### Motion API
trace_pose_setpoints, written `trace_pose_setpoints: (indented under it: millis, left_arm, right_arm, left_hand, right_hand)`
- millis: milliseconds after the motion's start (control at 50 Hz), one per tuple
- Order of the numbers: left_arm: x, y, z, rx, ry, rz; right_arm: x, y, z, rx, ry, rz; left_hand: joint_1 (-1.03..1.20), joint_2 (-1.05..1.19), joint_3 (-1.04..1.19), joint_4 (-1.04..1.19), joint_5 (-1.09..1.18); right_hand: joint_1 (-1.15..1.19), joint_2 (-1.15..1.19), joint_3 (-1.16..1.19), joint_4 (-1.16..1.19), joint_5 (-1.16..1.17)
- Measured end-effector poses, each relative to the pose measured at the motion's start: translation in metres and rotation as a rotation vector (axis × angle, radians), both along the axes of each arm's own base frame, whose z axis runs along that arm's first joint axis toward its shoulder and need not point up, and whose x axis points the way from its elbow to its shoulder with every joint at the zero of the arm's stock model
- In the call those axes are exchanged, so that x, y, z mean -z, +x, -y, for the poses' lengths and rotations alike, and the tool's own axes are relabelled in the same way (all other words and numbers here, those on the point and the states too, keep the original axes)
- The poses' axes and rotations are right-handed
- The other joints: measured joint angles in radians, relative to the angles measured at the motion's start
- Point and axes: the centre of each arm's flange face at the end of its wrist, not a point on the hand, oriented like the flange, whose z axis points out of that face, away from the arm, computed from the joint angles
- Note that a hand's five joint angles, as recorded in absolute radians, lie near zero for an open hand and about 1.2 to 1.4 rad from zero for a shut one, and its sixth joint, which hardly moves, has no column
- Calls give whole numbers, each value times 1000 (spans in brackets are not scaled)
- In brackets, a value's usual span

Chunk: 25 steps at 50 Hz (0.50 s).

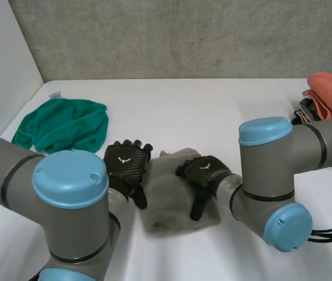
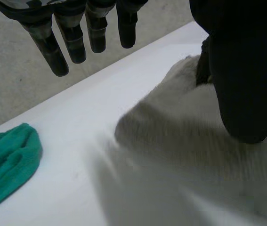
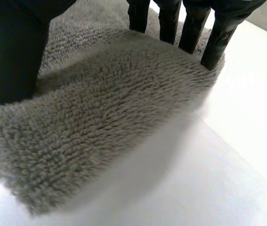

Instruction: Fold the laundry.

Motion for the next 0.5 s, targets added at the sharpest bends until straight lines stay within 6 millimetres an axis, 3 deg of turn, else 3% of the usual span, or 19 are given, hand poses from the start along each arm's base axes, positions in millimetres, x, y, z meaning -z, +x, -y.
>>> trace_pose_setpoints:
  millis: [200, 500]
  left_arm:
    - [20, -23, -2, 47, 18, 27]
    - [39, -31, 16, 52, 4, 106]
  right_arm:
    - [-5, -25, 13, 83, -53, -27]
    - [-8, -26, 10, 75, -86, 5]
  left_hand:
    - [0, 0, 0, 0, 0]
    - [0, 0, 0, 0, 0]
  right_hand:
    - [0, 0, 0, 0, 0]
    - [0, 0, 0, 0, -4]
